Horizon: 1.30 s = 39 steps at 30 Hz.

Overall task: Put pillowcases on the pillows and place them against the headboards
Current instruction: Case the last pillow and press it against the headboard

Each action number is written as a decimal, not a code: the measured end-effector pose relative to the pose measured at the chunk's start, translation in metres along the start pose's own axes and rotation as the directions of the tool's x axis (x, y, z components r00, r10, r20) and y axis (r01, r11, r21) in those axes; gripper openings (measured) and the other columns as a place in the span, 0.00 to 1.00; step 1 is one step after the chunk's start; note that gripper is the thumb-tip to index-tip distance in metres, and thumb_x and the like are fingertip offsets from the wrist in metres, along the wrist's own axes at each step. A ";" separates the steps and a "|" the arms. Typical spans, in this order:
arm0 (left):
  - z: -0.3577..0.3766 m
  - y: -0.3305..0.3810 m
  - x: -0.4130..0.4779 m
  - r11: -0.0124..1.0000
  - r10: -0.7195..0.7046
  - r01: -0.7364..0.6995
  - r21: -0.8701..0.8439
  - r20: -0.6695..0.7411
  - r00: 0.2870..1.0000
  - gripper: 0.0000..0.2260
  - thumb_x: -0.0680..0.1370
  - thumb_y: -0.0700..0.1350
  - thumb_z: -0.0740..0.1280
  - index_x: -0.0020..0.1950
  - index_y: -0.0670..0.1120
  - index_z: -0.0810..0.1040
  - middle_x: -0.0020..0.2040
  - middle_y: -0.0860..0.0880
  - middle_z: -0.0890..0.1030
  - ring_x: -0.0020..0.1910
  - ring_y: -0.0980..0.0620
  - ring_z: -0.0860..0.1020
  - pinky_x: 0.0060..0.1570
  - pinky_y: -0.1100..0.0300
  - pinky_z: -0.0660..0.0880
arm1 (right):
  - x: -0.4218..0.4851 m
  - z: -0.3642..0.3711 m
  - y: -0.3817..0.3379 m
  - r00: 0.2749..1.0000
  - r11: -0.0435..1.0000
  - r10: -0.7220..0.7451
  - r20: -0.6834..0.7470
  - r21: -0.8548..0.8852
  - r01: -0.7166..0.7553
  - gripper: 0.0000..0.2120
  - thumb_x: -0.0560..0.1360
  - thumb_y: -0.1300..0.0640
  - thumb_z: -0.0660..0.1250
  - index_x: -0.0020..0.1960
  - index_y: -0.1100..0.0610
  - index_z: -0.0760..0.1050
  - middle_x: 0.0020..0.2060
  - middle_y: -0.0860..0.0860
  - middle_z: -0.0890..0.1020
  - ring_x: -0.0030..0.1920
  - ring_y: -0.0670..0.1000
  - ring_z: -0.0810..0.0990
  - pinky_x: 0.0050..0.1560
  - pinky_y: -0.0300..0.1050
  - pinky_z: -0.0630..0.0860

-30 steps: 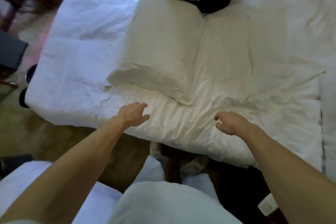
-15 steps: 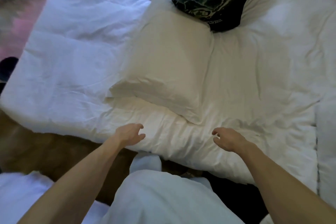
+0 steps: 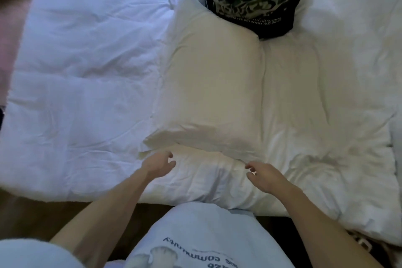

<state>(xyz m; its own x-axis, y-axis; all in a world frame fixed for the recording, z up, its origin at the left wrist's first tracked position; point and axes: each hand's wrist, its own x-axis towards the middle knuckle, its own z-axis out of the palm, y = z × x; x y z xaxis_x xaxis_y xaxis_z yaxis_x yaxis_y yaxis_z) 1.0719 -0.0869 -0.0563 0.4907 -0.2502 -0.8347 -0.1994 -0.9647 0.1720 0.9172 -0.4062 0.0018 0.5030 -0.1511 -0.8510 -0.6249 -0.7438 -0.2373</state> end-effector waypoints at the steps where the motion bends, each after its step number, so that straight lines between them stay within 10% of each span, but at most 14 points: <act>1: -0.007 -0.004 0.007 1.000 -0.022 0.022 -0.015 -0.014 1.000 0.22 0.81 0.57 0.59 0.72 0.48 0.70 0.68 0.47 0.76 0.66 0.47 0.74 0.63 0.54 0.71 | 0.004 -0.002 -0.004 1.000 1.000 -0.009 0.001 -0.002 0.009 0.19 0.81 0.50 0.60 0.70 0.52 0.71 0.65 0.51 0.77 0.62 0.51 0.76 0.60 0.44 0.72; 17: -0.109 0.014 0.115 0.739 -0.382 0.241 -0.629 -0.098 0.919 0.39 0.74 0.66 0.66 0.76 0.43 0.62 0.74 0.38 0.66 0.70 0.37 0.69 0.68 0.42 0.68 | 0.077 -0.088 -0.011 0.999 0.996 0.002 0.045 -0.089 0.002 0.18 0.80 0.50 0.60 0.68 0.49 0.72 0.64 0.50 0.79 0.60 0.51 0.78 0.59 0.48 0.76; 30: -0.139 0.016 0.165 0.521 -0.389 0.253 -0.815 0.037 0.921 0.43 0.73 0.60 0.72 0.78 0.40 0.56 0.77 0.42 0.63 0.74 0.43 0.65 0.69 0.52 0.63 | 0.143 -0.128 -0.046 0.996 0.993 -0.082 0.032 -0.085 0.085 0.17 0.80 0.51 0.59 0.67 0.51 0.74 0.61 0.50 0.80 0.58 0.52 0.79 0.58 0.48 0.75; 39: -0.138 0.001 0.176 0.514 -0.423 0.283 -0.810 0.047 0.905 0.65 0.56 0.71 0.77 0.80 0.45 0.47 0.79 0.44 0.57 0.77 0.43 0.59 0.74 0.45 0.61 | 0.138 -0.135 -0.048 0.996 0.989 -0.085 0.029 -0.119 0.088 0.17 0.80 0.51 0.59 0.67 0.50 0.74 0.62 0.49 0.80 0.60 0.50 0.78 0.58 0.48 0.75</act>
<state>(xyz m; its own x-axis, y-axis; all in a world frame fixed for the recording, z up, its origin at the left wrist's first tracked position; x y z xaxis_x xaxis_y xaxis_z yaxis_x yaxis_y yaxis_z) 1.2755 -0.1436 -0.1306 0.4881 0.1860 -0.8528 0.7233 -0.6330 0.2759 1.0966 -0.4793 -0.0409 0.5368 -0.0679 -0.8410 -0.5023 -0.8266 -0.2539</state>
